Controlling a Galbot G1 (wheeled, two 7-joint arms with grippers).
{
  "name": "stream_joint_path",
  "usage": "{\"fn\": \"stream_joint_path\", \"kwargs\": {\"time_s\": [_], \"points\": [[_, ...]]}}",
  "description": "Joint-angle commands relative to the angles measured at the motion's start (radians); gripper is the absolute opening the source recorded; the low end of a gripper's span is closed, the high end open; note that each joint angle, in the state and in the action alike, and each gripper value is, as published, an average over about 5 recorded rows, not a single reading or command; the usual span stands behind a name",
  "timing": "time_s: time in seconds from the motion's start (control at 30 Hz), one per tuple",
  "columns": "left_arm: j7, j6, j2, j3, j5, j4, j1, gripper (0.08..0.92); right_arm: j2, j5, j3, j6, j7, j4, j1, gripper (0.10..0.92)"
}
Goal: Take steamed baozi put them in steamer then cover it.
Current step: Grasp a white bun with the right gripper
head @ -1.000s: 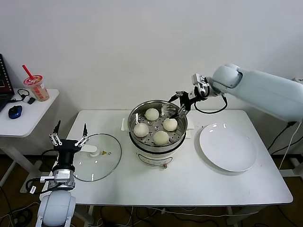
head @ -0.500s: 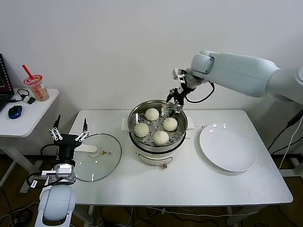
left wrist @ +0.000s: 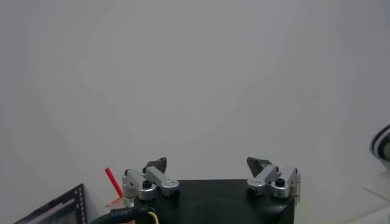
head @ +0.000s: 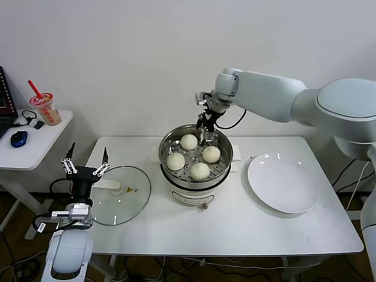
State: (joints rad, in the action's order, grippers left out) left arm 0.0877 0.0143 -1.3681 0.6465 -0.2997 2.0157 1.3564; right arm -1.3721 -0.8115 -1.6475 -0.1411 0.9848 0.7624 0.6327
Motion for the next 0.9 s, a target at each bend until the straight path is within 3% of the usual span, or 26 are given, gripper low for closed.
{"fn": "stream_joint_path", "kwargs": {"time_s": [0.03,0.9], "points": [[-0.004,-0.001,0.01,-0.001,-0.003,-0.004,-0.004,0.823,-0.045,0.096,0.055,0.016,-0.055,-0.083,-0.083,0.823],[-0.014,-0.004,0.019,-0.008,-0.011,-0.02,-0.013,0.823,-0.108,0.177,0.139,0.046,-0.057,-0.205,-0.166,0.823]]}}
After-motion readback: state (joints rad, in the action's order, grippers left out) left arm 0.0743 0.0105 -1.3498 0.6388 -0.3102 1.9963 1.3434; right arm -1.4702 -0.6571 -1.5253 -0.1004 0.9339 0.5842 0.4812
